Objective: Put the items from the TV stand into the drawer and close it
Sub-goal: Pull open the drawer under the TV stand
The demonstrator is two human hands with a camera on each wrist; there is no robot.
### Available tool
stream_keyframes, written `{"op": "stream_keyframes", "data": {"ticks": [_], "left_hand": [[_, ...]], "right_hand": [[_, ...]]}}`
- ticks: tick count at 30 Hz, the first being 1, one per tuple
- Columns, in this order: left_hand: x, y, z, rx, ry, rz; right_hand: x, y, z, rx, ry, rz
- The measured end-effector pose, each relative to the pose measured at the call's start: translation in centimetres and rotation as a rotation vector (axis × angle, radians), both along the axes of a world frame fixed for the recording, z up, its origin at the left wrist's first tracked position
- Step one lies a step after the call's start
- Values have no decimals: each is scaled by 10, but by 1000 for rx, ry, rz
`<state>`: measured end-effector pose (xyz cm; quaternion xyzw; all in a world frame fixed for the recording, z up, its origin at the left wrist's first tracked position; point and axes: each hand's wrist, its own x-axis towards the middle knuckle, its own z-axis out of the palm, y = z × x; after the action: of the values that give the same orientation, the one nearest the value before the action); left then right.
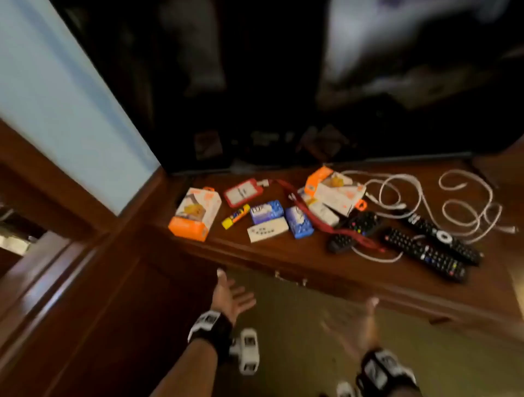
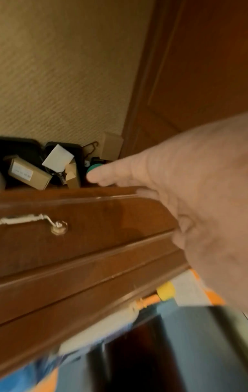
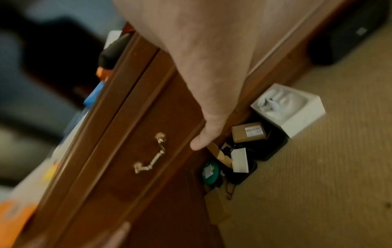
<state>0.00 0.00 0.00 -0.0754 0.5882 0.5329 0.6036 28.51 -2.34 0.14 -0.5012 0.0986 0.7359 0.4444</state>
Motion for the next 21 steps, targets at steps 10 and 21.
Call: {"op": "stream_keyframes", "data": {"ticks": [10, 21], "left_hand": [[-2, 73, -54, 4, -293, 200], [6, 34, -59, 65, -196, 171]], "right_hand": [[-44, 66, -21, 160, 95, -443], [-46, 33, -41, 62, 82, -525]]}}
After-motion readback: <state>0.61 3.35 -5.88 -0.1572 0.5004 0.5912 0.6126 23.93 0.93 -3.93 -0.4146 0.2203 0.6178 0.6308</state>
